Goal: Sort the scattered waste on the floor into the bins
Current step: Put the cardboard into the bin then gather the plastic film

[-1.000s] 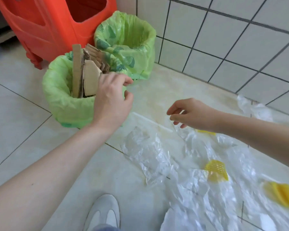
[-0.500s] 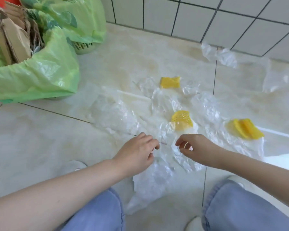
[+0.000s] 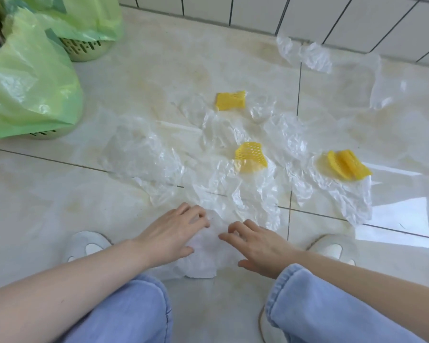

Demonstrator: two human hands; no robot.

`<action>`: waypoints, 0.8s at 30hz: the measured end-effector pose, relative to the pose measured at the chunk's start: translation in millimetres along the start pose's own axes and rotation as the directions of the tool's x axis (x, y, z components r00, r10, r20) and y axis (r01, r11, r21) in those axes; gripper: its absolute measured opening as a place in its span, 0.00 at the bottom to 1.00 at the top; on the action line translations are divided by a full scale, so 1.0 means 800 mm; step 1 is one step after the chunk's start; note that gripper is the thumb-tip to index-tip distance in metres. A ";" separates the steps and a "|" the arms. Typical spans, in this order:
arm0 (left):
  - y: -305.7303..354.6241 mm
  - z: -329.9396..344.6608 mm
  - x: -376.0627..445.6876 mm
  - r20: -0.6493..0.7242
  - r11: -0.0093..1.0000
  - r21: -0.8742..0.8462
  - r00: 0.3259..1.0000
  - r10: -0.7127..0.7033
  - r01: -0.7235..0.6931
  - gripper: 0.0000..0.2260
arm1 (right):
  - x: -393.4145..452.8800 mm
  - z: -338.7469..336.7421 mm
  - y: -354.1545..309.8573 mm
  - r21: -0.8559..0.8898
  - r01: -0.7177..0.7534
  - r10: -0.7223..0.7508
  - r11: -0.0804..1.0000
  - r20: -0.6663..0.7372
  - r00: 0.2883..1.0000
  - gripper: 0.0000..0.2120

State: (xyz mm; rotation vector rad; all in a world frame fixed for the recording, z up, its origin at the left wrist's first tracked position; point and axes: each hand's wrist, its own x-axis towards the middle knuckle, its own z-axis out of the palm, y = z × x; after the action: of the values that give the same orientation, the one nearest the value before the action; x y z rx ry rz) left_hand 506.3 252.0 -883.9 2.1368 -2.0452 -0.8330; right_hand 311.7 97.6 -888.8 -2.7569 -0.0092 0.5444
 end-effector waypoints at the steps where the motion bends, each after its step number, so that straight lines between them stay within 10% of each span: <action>1: 0.000 -0.001 -0.002 -0.031 0.998 -0.039 0.999 -0.043 0.041 0.24 | 0.000 -0.001 0.003 -0.006 -0.014 0.014 1.000 -0.029 0.999 0.40; 9: -0.009 -0.002 -0.004 -0.041 0.696 -0.498 0.788 -0.614 0.517 0.17 | 0.007 -0.010 0.021 0.251 -0.299 0.308 0.921 0.006 0.951 0.27; 15: -0.011 0.005 0.005 0.095 0.512 -0.658 0.735 -0.671 0.553 0.16 | 0.032 -0.022 0.005 0.567 -0.494 0.490 0.659 0.174 0.854 0.17; 24: -0.013 -0.004 0.005 0.014 0.570 -0.634 0.746 -0.666 0.522 0.11 | 0.031 -0.054 0.028 0.661 -0.510 0.630 0.551 0.072 0.773 0.13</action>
State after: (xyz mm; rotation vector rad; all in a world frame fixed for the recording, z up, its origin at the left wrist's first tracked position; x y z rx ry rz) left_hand 516.9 247.9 -886.7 2.3476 -0.7131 -1.0473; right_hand 349.4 64.4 -866.9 -2.0306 0.9842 0.3470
